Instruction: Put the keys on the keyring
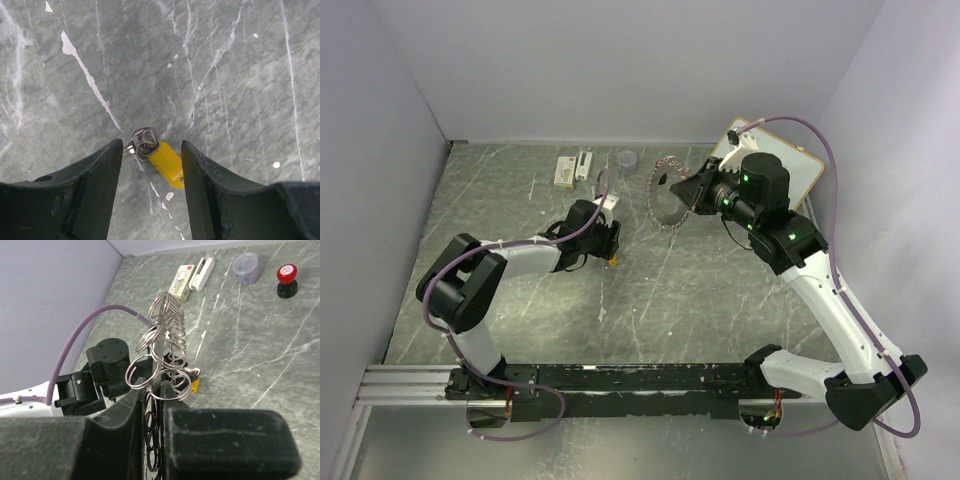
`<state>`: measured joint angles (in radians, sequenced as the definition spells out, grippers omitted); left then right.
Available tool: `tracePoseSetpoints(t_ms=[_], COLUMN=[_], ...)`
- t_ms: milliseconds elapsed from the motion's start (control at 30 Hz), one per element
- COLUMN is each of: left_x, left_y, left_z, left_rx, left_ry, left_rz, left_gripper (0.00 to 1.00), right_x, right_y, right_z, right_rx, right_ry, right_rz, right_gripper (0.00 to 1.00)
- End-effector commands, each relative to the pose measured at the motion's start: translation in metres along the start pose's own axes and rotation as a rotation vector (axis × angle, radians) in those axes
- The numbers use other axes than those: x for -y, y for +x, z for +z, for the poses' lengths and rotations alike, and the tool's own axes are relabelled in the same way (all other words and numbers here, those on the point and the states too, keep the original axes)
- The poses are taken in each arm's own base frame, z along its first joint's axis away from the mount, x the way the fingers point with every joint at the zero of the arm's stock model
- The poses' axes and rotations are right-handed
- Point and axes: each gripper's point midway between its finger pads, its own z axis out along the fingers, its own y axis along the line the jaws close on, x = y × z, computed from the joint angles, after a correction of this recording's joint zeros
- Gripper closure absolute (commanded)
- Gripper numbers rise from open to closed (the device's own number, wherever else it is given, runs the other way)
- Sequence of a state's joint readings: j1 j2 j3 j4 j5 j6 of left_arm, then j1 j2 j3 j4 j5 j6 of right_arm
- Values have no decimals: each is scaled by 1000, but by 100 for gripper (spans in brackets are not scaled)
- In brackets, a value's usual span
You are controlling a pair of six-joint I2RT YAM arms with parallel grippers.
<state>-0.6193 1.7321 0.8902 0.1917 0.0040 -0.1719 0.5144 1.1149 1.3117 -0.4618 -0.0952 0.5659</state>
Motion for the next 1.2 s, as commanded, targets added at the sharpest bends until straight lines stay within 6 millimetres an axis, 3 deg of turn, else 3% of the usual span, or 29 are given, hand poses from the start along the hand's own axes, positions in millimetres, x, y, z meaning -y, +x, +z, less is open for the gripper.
tracePoseSetpoints(t_ms=[0, 667, 1067, 1167], left_x=[0, -1, 5, 5], left_y=[-10, 10, 20, 19], left_z=[9, 18, 22, 22], left_rx=[29, -18, -42, -41], left_ry=[-14, -13, -22, -26], left_rz=[28, 49, 80, 81], left_gripper=[39, 50, 66, 69], right_x=[-6, 0, 1, 11], right_y=[-11, -2, 0, -5], right_z=[-2, 0, -3, -2], right_rx=[36, 16, 13, 25], right_ry=[-29, -20, -18, 8], right_rz=[-9, -3, -3, 2], right_gripper=[100, 100, 100, 100])
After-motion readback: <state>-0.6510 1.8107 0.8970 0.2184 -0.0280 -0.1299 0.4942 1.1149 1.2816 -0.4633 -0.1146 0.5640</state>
